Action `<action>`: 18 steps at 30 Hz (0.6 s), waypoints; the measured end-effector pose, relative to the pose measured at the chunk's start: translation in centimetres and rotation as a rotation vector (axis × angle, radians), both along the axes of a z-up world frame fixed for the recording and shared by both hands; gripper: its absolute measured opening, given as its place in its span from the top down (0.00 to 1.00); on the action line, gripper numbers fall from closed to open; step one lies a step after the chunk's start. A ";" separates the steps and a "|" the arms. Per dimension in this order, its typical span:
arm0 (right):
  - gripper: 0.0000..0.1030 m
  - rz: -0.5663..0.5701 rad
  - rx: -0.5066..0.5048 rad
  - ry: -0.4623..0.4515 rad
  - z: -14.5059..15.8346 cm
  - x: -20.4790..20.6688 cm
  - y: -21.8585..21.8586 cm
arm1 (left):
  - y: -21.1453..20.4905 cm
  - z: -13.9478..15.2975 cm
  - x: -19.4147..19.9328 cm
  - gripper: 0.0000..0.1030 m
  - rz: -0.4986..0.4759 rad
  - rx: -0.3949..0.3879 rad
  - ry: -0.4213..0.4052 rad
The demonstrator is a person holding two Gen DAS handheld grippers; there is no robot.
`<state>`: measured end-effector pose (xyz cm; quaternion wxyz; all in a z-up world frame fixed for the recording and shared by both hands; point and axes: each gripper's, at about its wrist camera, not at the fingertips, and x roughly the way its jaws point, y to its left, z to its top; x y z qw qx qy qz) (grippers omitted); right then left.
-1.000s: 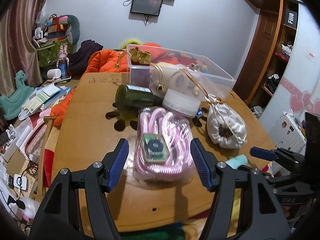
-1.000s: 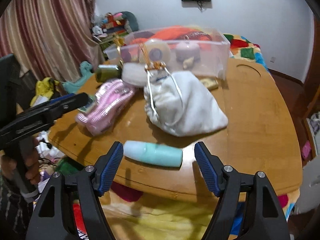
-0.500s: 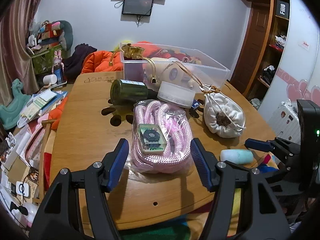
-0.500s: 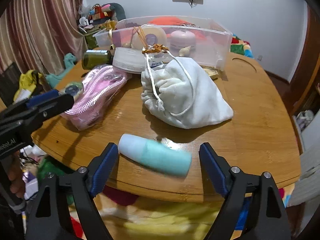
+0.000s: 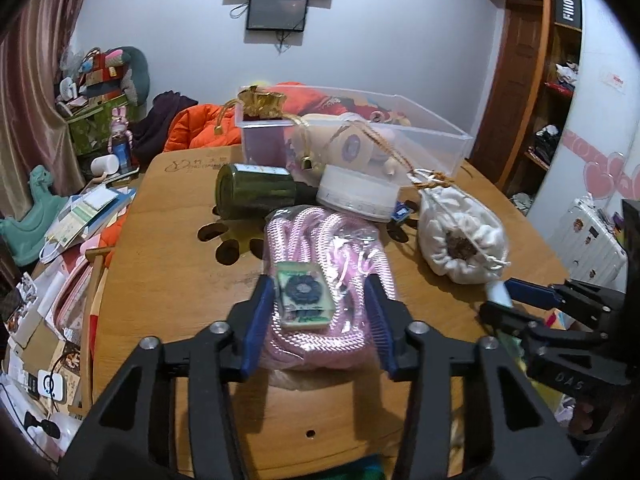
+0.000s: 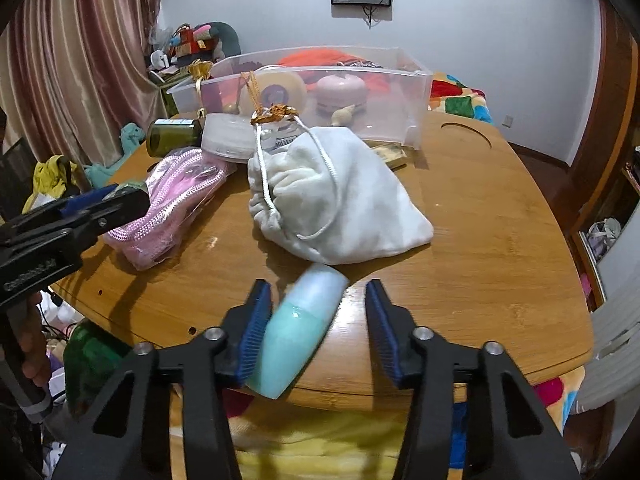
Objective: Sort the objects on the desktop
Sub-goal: 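Grasp the green tag card with the left tool while the right tool grasps the teal bottle, then lift the green tag card with the left tool while the right tool lifts the teal bottle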
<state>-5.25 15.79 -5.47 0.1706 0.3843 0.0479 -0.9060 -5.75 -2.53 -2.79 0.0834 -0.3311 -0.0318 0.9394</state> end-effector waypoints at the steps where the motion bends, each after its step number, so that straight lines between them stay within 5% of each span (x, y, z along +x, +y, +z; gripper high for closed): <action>1: 0.69 0.004 -0.001 0.002 0.0 0.0 0.1 | -0.1 -0.1 -0.1 0.62 0.012 -0.002 -0.001; 6: 0.74 0.020 -0.035 -0.002 -0.1 0.0 0.6 | -0.6 -0.2 -0.5 0.71 0.029 0.005 -0.004; 18: 0.78 0.039 -0.049 0.006 -0.1 0.4 1.6 | -1.1 0.5 -0.4 0.74 0.046 0.014 0.013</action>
